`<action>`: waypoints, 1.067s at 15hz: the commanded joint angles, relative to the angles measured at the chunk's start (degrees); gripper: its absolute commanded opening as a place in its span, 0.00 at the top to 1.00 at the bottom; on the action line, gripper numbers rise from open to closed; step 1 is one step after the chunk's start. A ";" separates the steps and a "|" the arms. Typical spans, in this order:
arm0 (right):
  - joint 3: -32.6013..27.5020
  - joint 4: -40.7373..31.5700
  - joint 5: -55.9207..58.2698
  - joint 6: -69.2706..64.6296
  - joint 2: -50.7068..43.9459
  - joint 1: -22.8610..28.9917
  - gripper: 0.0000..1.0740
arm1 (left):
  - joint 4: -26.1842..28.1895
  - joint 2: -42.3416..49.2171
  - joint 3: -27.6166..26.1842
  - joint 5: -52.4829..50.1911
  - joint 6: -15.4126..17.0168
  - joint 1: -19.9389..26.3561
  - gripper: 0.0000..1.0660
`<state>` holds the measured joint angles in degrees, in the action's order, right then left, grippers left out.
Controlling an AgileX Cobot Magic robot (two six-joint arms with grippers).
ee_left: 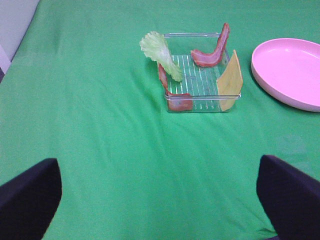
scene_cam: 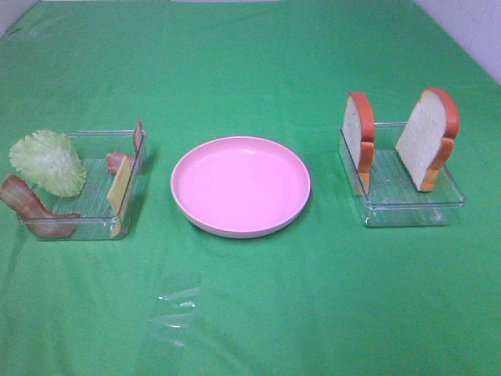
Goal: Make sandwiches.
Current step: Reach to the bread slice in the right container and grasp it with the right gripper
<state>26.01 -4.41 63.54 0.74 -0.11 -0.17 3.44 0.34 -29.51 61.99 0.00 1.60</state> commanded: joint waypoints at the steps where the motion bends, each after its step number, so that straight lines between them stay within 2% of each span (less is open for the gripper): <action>1: -0.06 -0.11 -0.23 0.97 -1.38 0.00 0.29 | 0.29 0.97 0.00 -0.57 0.57 -0.23 0.08; 3: 0.69 -0.17 -1.26 0.97 1.03 0.00 0.29 | 0.29 0.97 0.00 -0.57 0.57 -0.23 0.08; 6: 4.24 -1.43 -5.39 1.72 19.14 0.00 0.29 | 0.34 0.97 0.00 -0.57 0.57 -0.23 0.08; 7: 7.96 -1.43 -6.42 1.83 31.17 0.00 0.29 | 0.34 0.97 0.00 -0.57 0.57 -0.23 0.08; 10: 20.11 -2.18 -3.27 0.57 53.69 0.00 0.27 | 0.34 0.97 0.00 -0.57 0.57 -0.23 0.08; 12: 29.05 -2.23 -2.29 0.46 65.26 0.00 0.25 | 0.34 0.97 0.00 -0.57 0.57 -0.23 0.08; 13: 31.34 -2.18 -2.29 0.46 67.15 0.00 0.25 | 0.34 0.97 0.00 -0.57 0.57 -0.23 0.08; 15: 40.16 -1.89 -0.52 1.09 74.94 0.00 0.25 | 0.34 0.97 0.00 -0.57 0.57 -0.23 0.08; 16: 47.38 -3.38 2.35 2.06 81.65 0.80 0.25 | 0.34 0.97 0.00 -0.57 0.57 -0.23 0.08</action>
<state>72.71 -6.76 64.92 2.06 80.56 0.69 3.44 0.34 -29.51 61.99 0.00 1.60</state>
